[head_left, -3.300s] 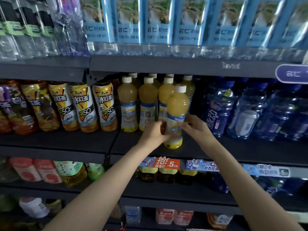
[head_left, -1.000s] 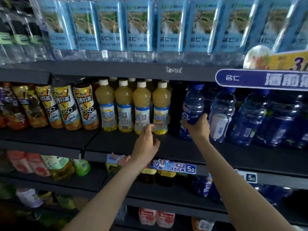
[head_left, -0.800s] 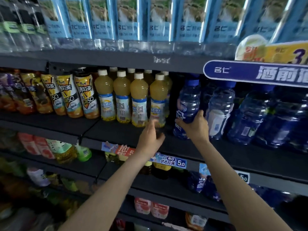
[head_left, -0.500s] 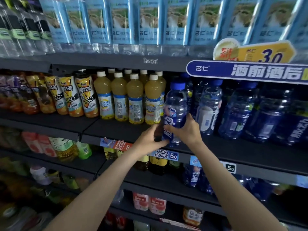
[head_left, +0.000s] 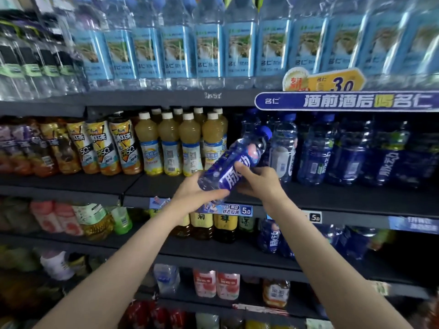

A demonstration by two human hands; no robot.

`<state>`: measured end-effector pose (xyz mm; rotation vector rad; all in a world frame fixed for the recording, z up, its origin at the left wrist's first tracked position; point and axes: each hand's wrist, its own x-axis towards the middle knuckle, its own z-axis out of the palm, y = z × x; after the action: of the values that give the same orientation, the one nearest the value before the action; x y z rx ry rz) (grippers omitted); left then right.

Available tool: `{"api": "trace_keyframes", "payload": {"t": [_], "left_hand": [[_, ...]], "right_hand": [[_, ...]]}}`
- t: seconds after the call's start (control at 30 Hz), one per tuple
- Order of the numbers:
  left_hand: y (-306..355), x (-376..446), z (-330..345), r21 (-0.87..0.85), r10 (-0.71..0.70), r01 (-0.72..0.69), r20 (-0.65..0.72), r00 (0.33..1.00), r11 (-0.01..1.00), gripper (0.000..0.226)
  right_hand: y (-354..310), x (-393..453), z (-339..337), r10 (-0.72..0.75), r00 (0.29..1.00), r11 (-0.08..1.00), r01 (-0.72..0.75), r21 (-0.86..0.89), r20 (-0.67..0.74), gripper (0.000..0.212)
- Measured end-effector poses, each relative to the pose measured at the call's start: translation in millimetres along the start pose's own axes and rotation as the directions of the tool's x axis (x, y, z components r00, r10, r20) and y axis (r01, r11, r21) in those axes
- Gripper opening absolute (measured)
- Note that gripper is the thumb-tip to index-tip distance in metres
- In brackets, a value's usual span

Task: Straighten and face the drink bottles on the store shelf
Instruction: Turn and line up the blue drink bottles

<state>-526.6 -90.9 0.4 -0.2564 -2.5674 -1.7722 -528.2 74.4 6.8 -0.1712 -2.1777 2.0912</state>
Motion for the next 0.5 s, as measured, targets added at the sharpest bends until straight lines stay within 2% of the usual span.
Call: {"api": "trace_keyframes", "payload": {"t": [0.07,0.1,0.17,0.2,0.23,0.27,0.3,0.33,0.37,0.4,0.43,0.5], "left_hand": [[-1,-3,-11,0.219,0.13,-0.113,-0.064,0.99,0.969,0.071],[1,-6,-15,0.343,0.231,-0.194,-0.07,0.97,0.919,0.077],[5,-10,-21,0.531,0.425,-0.348,-0.025,0.905,0.772,0.084],[9,-12,-23,0.579,0.49,-0.403,0.006,0.872,0.709,0.085],[11,-13,-25,0.588,0.531,-0.445,0.03,0.847,0.676,0.085],[13,-15,-26,0.545,0.541,-0.466,0.027,0.84,0.697,0.083],[15,-17,-27,0.438,0.5,-0.452,0.007,0.866,0.777,0.08],[18,-20,-30,0.257,0.405,-0.39,-0.005,0.914,0.884,0.077],[21,-23,-33,0.003,0.272,-0.273,0.018,0.962,0.962,0.072],[24,-26,-35,-0.256,0.158,-0.133,0.076,0.985,0.957,0.067],[25,-28,-37,-0.432,0.093,-0.023,0.142,0.986,0.902,0.06],[27,-28,-39,-0.512,0.06,0.061,0.215,0.975,0.857,0.046]], "right_hand": [[0,-8,3,0.066,0.995,0.978,-0.079,0.194,0.073,0.043],[-3,-13,6,0.099,0.986,0.944,-0.136,0.302,0.133,0.042],[-8,-19,12,0.169,0.962,0.837,-0.256,0.483,0.216,0.06],[-11,-20,15,0.191,0.954,0.78,-0.29,0.554,0.23,0.073],[-14,-20,18,0.207,0.953,0.74,-0.302,0.601,0.223,0.077],[-17,-21,19,0.212,0.956,0.721,-0.294,0.628,0.204,0.071],[-19,-20,18,0.207,0.961,0.721,-0.278,0.635,0.186,0.062],[-22,-21,17,0.191,0.966,0.724,-0.259,0.64,0.175,0.054],[-24,-22,14,0.169,0.971,0.72,-0.239,0.651,0.17,0.047],[-25,-21,11,0.148,0.976,0.712,-0.219,0.667,0.162,0.042],[-26,-22,8,0.128,0.979,0.702,-0.202,0.683,0.159,0.04],[-28,-25,4,0.101,0.982,0.709,-0.185,0.681,0.162,0.044]]}}
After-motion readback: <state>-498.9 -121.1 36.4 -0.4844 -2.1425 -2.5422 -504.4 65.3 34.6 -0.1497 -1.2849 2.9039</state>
